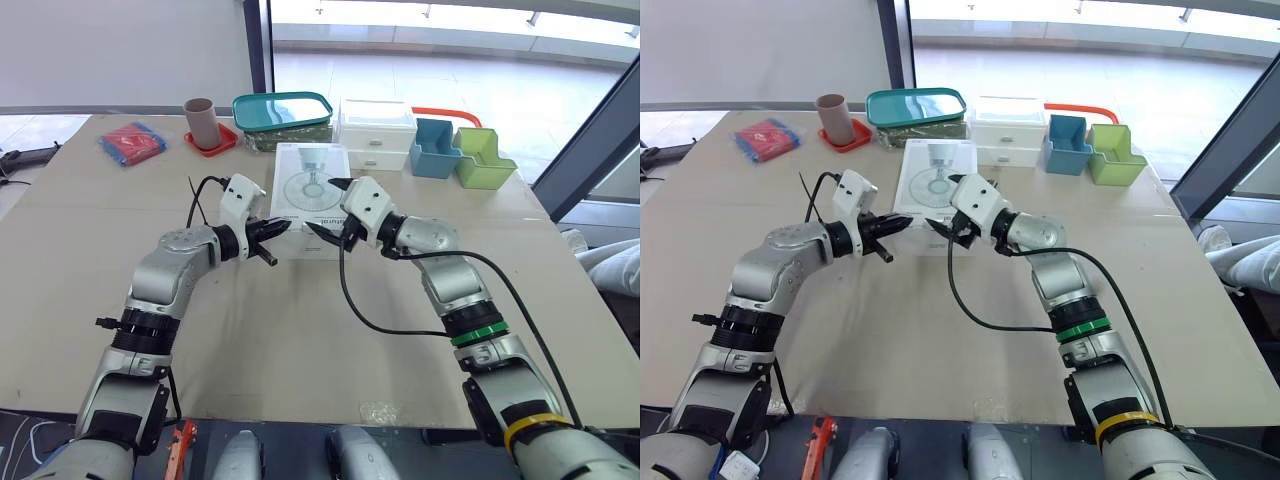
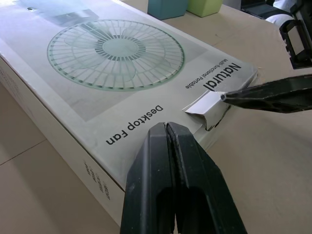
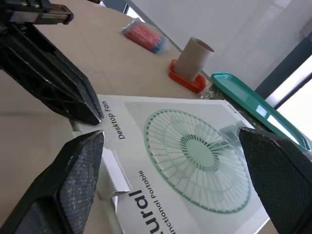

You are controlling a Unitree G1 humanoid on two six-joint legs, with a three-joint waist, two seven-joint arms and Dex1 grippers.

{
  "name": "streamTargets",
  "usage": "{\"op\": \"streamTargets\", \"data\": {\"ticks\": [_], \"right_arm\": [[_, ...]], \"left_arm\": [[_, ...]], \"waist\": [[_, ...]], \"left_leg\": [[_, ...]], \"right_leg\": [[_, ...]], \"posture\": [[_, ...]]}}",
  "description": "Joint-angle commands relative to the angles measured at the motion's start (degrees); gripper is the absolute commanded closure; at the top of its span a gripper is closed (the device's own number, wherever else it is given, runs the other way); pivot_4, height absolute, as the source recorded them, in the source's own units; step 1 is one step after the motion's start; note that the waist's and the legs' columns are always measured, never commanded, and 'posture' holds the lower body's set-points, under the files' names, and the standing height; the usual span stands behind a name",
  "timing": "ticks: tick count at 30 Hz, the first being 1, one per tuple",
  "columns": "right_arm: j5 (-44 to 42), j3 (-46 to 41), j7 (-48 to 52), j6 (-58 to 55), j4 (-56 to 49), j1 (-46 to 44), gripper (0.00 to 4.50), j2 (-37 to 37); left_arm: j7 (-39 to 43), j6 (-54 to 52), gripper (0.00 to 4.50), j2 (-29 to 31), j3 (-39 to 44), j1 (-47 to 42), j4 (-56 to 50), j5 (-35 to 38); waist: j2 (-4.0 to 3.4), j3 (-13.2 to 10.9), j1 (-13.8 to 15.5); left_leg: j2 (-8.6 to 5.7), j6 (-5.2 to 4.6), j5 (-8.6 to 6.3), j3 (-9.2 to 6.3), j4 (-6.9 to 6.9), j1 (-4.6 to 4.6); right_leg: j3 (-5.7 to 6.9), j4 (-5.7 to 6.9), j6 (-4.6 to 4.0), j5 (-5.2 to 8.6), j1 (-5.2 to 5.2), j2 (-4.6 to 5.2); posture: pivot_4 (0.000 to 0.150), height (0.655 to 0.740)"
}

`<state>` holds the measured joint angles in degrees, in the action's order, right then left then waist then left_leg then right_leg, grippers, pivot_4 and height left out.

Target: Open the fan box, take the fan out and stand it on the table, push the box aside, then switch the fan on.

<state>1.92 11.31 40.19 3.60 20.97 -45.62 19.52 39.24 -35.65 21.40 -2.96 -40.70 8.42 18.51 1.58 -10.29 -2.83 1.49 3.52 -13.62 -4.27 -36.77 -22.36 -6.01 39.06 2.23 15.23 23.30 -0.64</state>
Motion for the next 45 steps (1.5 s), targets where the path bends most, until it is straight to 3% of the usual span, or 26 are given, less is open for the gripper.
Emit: {"op": "streamTargets", "data": {"ticks": [1,20,35,41,45], "right_arm": [[0.28,-0.34,0.06,-0.49,-1.8,-0.65,0.0,0.43],[3.2,0.01,-0.88,0.67,0.86,-1.98,0.0,0.26],[4.4,-3.02,-7.13,4.51,3.71,-5.38,0.0,1.75],[-0.36,-5.32,-4.6,0.36,1.74,-4.62,0.0,1.62],[-9.96,-4.9,10.19,-8.82,-9.41,1.7,0.0,6.25]], "left_arm": [[0.08,0.12,4.4,-0.07,-0.26,-0.04,1.1,-0.7],[-0.06,0.57,4.4,-0.31,-0.33,-0.38,1.78,-0.73],[0.32,0.72,4.4,-0.53,-0.67,-0.28,1.76,-0.78],[0.34,0.75,4.4,-0.49,-0.58,-0.42,1.95,-0.77],[0.91,0.75,4.4,-0.04,0.12,-1.48,3.37,-0.46]], "waist": [[0.0,0.0,0.0],[0.0,0.0,0.0],[0.0,0.0,-0.01],[0.0,0.0,-0.01],[0.0,0.0,0.07]], "left_leg": [[0.0,0.0,0.0,0.0,0.0,0.0],[0.0,0.0,0.0,0.0,0.0,0.0],[0.0,0.01,0.01,0.0,0.02,0.0],[0.0,0.01,0.0,0.0,0.02,0.0],[0.0,0.0,0.0,-0.05,0.02,-0.02]], "right_leg": [[0.0,0.0,0.0,0.0,0.0,0.0],[0.0,0.0,0.0,0.0,0.0,0.0],[0.0,-0.01,0.0,0.0,0.0,0.0],[-0.01,-0.01,0.0,0.0,0.0,0.0],[0.04,-0.02,0.01,0.0,-0.02,0.0]], "posture": [[0.15,0.74],[0.15,0.74],[0.15,0.74],[0.15,0.74],[0.15,0.74]]}}
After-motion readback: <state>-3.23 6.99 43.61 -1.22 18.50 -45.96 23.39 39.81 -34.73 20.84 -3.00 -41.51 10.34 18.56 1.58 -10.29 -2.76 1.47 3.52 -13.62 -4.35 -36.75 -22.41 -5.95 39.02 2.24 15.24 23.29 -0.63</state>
